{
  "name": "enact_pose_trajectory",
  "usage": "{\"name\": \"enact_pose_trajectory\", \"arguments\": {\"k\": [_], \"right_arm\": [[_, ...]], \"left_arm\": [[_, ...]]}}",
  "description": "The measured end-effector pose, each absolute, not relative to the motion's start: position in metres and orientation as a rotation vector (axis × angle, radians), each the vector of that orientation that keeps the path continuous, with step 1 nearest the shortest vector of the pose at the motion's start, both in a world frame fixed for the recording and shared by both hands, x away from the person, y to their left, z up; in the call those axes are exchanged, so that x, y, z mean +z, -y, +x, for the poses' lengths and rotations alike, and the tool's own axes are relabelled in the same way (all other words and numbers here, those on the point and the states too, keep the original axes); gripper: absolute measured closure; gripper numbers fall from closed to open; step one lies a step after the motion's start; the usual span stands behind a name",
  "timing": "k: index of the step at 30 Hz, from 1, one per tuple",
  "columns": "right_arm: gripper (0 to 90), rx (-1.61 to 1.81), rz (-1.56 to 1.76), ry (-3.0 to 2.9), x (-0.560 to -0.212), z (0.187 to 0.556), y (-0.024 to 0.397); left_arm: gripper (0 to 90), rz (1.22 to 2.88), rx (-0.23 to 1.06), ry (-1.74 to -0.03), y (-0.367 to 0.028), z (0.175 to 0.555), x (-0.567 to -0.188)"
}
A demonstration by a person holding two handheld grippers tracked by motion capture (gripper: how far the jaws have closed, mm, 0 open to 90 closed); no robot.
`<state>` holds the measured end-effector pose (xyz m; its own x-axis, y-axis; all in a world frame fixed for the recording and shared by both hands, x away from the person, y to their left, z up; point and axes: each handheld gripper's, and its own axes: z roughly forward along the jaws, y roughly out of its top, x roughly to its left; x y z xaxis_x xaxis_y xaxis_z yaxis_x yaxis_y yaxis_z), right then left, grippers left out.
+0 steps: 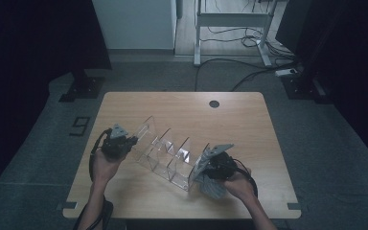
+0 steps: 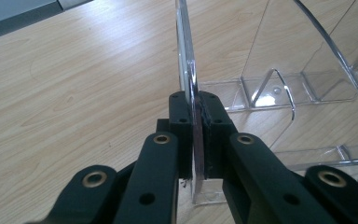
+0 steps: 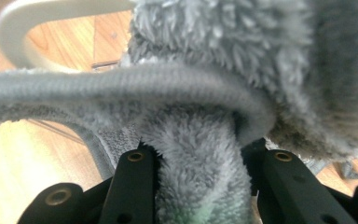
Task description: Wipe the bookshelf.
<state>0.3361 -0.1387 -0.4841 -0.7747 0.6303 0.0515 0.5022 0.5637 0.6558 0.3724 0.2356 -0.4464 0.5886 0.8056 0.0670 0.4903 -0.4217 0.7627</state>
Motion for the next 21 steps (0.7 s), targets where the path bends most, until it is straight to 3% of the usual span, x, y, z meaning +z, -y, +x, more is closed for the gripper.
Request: {"name": "enact_pose_trajectory", "arguments": {"k": [21], "right_arm": [[65.6,0.983,1.097,-2.511,-0.486,0.367,0.155]], "left_arm": [[85.1,2.106,0.574,-1.027,-0.233,0.373,-0.446]]}}
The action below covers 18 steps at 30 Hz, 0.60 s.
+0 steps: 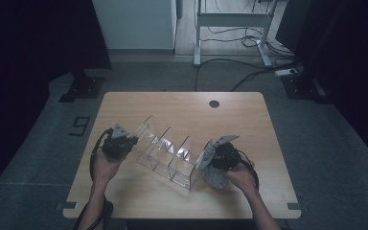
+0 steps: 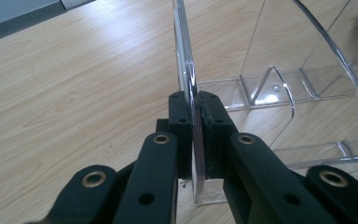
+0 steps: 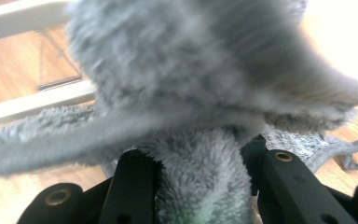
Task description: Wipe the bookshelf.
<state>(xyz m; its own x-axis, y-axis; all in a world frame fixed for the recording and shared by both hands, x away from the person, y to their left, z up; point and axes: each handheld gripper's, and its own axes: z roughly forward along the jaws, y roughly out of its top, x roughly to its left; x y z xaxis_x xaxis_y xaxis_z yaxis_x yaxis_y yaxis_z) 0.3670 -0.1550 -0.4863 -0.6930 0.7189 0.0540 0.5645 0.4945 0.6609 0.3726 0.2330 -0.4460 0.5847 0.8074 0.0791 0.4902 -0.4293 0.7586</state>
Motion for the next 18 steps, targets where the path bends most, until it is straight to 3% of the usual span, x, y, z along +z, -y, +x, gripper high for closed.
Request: {"name": "enact_pose_trajectory", "arguments": {"k": [18], "right_arm": [[65.4,0.922,1.106,-2.554,-0.504,0.373,0.151]], "left_arm": [[84.9,2.091,0.574,-1.038,-0.233,0.373,-0.447]]}}
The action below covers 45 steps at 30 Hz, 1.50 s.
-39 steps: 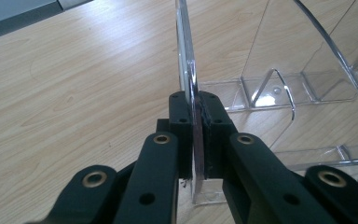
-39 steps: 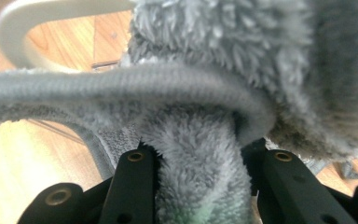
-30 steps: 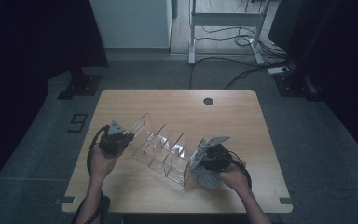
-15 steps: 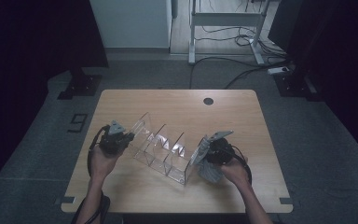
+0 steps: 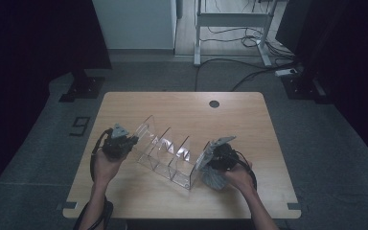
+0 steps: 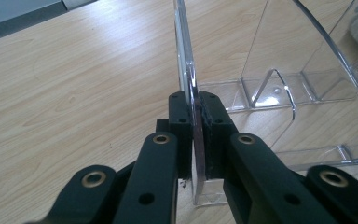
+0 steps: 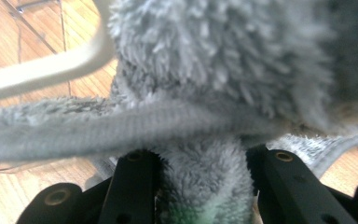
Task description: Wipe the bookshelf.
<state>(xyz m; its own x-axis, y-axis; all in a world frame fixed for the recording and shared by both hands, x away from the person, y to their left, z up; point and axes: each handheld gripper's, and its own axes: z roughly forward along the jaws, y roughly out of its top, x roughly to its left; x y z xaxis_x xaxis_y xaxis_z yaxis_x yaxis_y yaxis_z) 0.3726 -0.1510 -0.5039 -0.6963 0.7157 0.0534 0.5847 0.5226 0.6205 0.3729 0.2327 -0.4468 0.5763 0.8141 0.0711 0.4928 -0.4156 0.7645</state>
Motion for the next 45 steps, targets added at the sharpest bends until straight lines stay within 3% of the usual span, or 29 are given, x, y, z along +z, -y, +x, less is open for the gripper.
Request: {"name": "enact_pose_trajectory", "arguments": {"k": [17,45], "right_arm": [[65.2,0.859,1.079,-2.58,-0.517,0.372,0.145],[64.1,0.877,0.907,-2.71,-0.515,0.325,0.118]], "left_arm": [[84.9,2.092,0.591,-1.072,-0.229,0.373,-0.447],[84.7,2.092,0.601,-1.099,-0.227,0.372,-0.447]]}}
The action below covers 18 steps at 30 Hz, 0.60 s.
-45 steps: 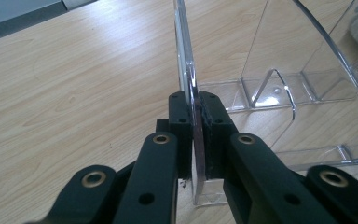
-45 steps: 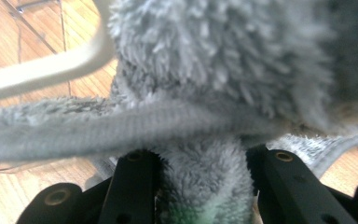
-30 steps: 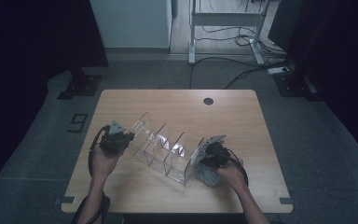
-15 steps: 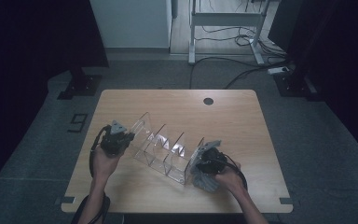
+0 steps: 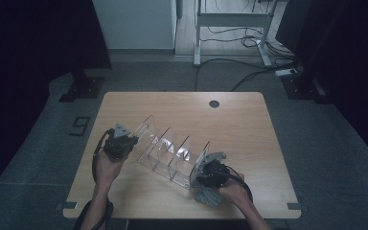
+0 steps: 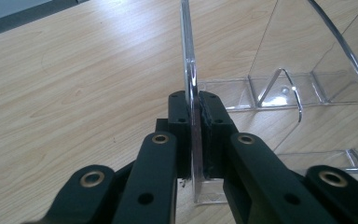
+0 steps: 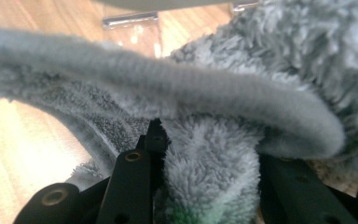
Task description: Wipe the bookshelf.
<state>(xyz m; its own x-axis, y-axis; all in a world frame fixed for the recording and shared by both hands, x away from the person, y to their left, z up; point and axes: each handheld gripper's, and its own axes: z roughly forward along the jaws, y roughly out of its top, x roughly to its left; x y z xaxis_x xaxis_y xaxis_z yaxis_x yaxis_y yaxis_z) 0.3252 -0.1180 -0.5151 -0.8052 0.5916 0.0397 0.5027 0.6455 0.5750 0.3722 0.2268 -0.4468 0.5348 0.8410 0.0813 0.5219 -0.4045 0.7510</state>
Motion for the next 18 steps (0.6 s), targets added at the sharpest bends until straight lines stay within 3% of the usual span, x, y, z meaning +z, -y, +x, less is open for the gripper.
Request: {"name": "enact_pose_trajectory", "arguments": {"k": [18], "right_arm": [[63.4,0.868,0.826,-2.776,-0.515,0.296,0.1]], "left_arm": [[84.6,2.093,0.601,-1.11,-0.226,0.372,-0.447]]}}
